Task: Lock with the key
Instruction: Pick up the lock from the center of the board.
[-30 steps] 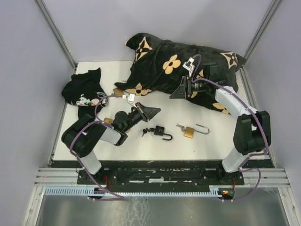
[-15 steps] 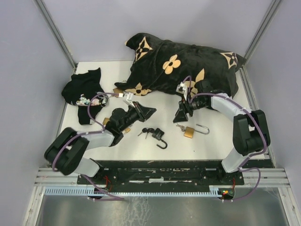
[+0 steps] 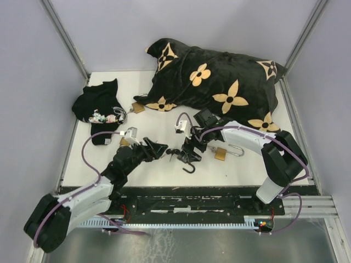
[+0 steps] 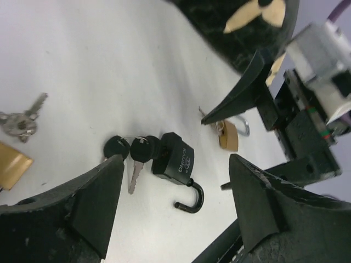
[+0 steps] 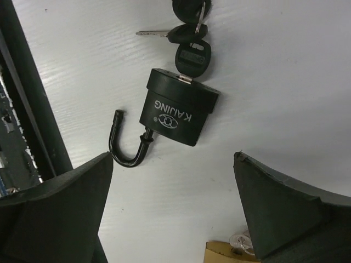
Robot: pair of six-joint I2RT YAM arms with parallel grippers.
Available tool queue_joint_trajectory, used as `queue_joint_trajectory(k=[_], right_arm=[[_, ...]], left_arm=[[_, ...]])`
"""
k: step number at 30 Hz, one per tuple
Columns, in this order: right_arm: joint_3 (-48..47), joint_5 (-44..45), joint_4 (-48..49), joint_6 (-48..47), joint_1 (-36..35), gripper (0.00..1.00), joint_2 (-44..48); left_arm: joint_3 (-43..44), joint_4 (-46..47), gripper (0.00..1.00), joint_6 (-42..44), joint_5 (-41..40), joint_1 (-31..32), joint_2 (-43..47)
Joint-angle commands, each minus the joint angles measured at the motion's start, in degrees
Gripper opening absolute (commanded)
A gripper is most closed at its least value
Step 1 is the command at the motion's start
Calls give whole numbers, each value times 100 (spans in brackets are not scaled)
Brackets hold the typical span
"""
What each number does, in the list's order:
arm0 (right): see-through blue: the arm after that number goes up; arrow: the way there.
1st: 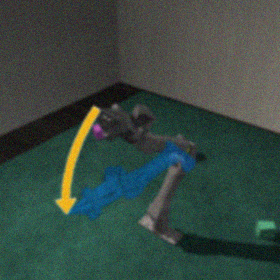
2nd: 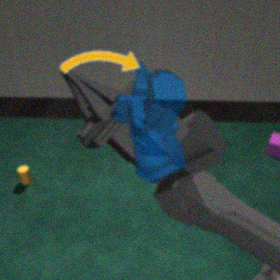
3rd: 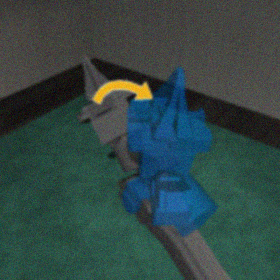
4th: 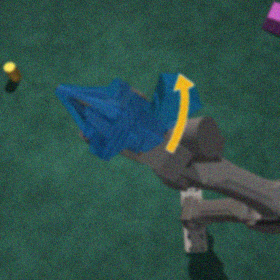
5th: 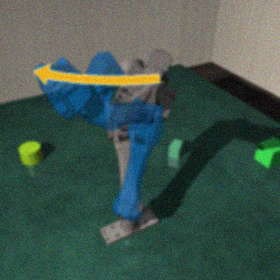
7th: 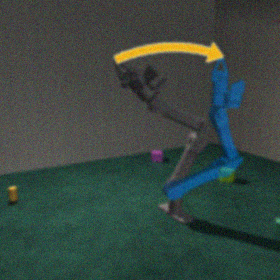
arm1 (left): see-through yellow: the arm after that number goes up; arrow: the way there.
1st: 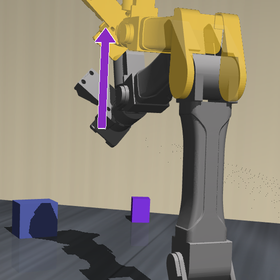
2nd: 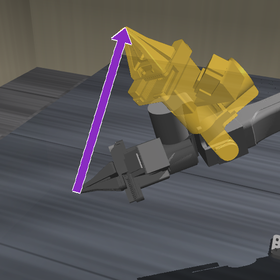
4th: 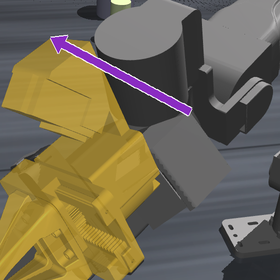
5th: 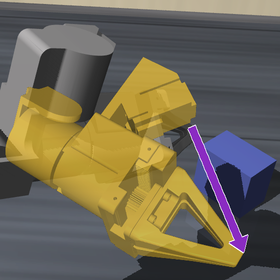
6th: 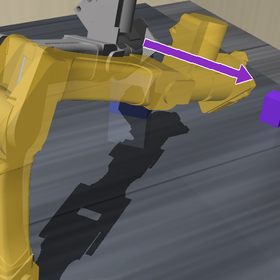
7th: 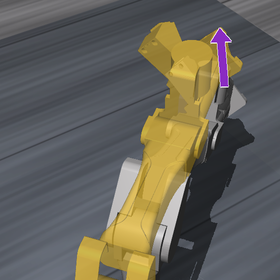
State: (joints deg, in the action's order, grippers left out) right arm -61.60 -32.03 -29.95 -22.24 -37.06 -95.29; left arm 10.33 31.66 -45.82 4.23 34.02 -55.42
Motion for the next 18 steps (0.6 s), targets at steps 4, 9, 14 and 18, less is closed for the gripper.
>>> queue_joint_trajectory(k=[4,9,14,18], right_arm=[[-217,1694,660,372,-711,99,-187],[-376,2300,921,784,-1073,99,-509],[-482,2753,943,892,-1287,93,-835],[-537,3160,908,818,-1471,83,-922]], left_arm=[[-499,-1489,87,-514,-1547,-51,2645],[-620,-2289,87,-602,-1709,-53,3563],[-692,-2552,86,-748,-1693,-52,3956],[-643,-2662,86,-715,-1692,-52,4017]])
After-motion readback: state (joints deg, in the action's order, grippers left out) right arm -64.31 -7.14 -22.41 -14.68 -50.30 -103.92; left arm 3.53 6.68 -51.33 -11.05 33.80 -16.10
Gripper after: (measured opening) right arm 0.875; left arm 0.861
